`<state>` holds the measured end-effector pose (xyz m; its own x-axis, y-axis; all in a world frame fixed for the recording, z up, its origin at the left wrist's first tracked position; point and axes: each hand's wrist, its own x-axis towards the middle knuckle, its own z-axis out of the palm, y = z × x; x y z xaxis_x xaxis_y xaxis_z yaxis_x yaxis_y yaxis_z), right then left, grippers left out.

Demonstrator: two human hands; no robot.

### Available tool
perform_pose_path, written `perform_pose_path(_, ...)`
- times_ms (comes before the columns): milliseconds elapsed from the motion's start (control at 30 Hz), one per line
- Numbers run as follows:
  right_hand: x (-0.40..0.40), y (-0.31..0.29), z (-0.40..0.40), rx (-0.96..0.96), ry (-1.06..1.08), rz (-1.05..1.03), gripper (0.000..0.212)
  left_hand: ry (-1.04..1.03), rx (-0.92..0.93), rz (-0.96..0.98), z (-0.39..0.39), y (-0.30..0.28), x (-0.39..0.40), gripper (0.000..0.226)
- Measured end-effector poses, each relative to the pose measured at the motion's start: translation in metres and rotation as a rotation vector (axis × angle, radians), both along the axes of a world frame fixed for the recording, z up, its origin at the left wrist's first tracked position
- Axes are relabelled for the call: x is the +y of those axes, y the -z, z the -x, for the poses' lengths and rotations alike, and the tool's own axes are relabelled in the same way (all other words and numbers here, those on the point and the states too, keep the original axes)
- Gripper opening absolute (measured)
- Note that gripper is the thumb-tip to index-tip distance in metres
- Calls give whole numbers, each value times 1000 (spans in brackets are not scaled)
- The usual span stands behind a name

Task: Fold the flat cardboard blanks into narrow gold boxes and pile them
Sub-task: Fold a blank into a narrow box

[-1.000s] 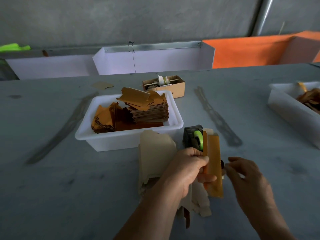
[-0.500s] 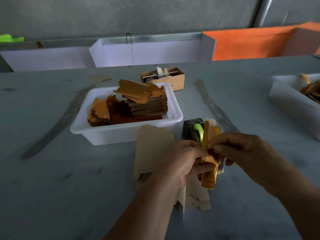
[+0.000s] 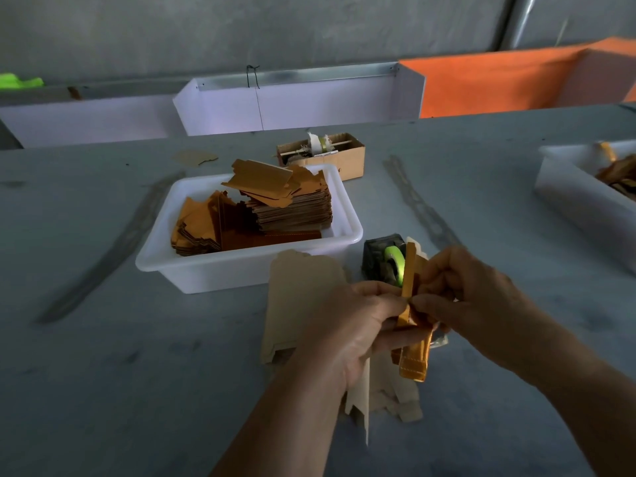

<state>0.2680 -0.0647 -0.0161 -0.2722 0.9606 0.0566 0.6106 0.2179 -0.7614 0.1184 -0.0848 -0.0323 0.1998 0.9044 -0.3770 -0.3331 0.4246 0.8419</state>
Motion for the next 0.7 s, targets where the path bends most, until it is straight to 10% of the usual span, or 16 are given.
perform_pose_path(700,-3,-2,8,-339,166,-154,31,-142,145,-64,-4,3,-4,9)
